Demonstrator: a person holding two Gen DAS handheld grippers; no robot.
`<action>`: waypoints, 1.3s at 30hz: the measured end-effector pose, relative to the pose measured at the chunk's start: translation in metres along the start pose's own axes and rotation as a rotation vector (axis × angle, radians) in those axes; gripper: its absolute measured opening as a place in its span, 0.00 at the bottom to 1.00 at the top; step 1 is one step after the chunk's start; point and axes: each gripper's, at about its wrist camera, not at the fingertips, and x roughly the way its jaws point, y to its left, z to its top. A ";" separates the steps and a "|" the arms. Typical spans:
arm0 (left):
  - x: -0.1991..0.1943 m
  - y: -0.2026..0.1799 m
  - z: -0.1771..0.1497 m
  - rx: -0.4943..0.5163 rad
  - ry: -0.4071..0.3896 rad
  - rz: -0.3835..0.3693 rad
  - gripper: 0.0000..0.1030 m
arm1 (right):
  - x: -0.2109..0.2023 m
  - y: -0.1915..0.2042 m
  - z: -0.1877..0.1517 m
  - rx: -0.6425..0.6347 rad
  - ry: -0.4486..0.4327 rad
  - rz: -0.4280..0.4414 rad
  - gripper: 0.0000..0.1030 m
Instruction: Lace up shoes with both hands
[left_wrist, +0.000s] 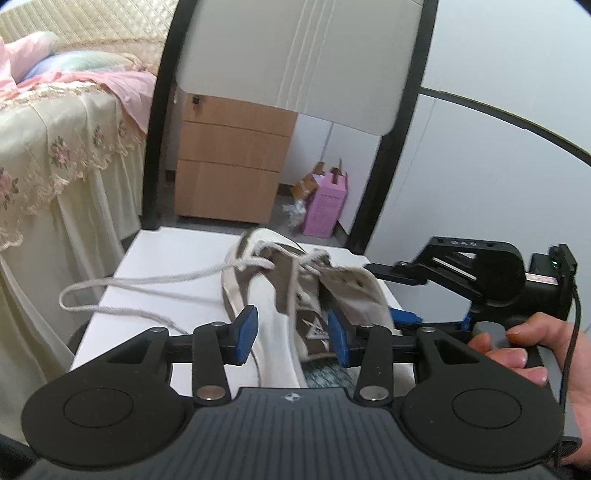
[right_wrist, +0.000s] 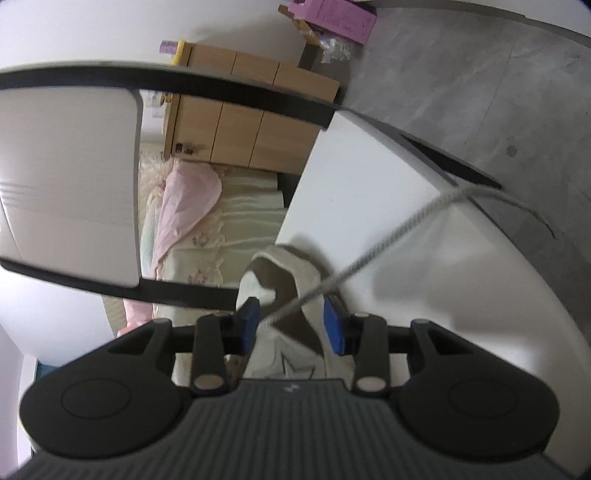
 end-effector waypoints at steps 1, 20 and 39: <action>0.002 0.001 0.001 0.000 0.000 0.013 0.45 | 0.001 -0.001 0.002 0.007 -0.013 -0.001 0.39; 0.011 0.012 0.007 -0.071 0.008 0.099 0.47 | 0.015 -0.008 0.018 -0.014 -0.168 -0.051 0.12; 0.020 0.015 0.006 -0.078 0.110 0.094 0.47 | -0.057 0.133 0.005 -0.477 -0.413 0.209 0.04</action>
